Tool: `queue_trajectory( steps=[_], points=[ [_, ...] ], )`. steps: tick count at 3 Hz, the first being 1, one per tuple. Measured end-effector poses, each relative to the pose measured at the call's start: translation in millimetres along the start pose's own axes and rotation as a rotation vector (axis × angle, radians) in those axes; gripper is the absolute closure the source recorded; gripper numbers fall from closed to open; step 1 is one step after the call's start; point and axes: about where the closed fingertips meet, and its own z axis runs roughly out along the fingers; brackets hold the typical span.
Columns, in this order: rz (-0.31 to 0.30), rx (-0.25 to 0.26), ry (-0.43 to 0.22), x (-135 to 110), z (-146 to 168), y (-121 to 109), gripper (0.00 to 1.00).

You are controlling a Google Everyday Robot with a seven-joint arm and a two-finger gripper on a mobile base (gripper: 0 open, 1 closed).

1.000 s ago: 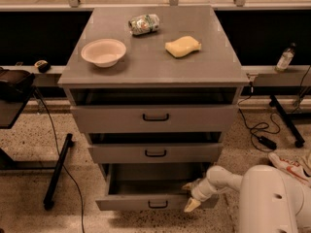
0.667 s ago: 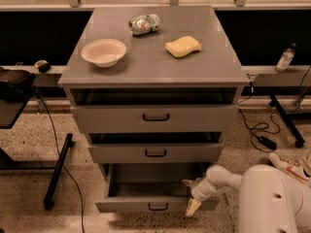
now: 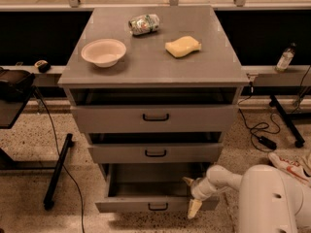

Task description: Open bottom drawer

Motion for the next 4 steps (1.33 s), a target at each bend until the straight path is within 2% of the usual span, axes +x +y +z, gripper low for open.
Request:
queue_trajectory(
  steps=[1, 2, 3, 4],
  points=[
    [-0.011, -0.079, 0.036, 12, 5, 18, 0.00],
    [-0.058, -0.103, 0.143, 22, -17, 21, 0.05],
    [-0.116, -0.173, 0.203, 15, -29, 64, 0.20],
    [-0.118, -0.230, 0.213, 16, -33, 99, 0.43]
  ],
)
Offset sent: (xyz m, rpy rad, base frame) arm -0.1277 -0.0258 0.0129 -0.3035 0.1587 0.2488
